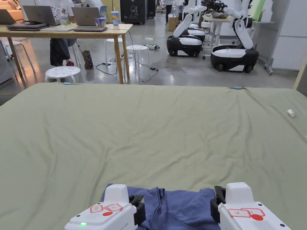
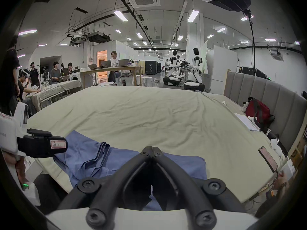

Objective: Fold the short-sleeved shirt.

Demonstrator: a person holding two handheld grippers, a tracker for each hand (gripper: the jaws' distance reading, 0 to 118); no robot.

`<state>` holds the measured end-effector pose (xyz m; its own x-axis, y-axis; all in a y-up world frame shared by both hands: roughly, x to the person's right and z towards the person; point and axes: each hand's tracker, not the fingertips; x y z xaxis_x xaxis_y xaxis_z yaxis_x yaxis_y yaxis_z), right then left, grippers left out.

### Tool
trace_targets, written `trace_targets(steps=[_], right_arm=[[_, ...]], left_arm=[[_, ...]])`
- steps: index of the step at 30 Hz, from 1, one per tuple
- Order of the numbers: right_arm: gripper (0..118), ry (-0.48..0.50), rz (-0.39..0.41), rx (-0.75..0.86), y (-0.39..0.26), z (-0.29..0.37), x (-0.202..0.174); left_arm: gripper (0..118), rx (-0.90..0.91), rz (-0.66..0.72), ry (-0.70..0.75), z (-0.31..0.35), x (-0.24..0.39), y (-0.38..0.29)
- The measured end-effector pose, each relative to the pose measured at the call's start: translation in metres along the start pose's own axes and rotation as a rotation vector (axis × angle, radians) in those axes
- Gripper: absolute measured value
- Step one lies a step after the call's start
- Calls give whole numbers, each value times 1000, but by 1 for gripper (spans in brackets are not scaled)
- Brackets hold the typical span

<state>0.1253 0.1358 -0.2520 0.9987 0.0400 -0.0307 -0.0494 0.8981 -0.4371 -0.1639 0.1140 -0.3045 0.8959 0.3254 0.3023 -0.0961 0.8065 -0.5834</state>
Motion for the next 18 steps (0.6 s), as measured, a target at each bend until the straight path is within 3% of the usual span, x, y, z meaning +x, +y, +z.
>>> trace_targets(steps=[7,8,9,10,11,12,14,16,18], right_arm=[[0,9,15,-4,0,-2,-7],[0,11,16,-6,0,-3,-7],[0,13,16,-7,-2,-7,-8],[0,14,16,-8,-2,-9,-8],[0,15,17,-10,-1,-10,-9],[0,15,18,-10,-1,-10,-9],[0,13,20,-10,1,-9,-10],[0,10,19,-10,1,-10,-9],[0,10,16,-12,2,-10,-7]], left_arm=[[0,42,267,124,26,-93,0],[8,58,315,104,29,-102,-2],[29,72,381,50,32,-115,-7],[74,61,452,3,32,-126,-12],[98,69,503,-17,33,-133,-16],[112,78,538,-32,33,-137,-18],[114,107,615,-111,28,-144,-28],[114,94,776,-248,12,-156,-37],[114,87,917,-277,-6,-159,-50]])
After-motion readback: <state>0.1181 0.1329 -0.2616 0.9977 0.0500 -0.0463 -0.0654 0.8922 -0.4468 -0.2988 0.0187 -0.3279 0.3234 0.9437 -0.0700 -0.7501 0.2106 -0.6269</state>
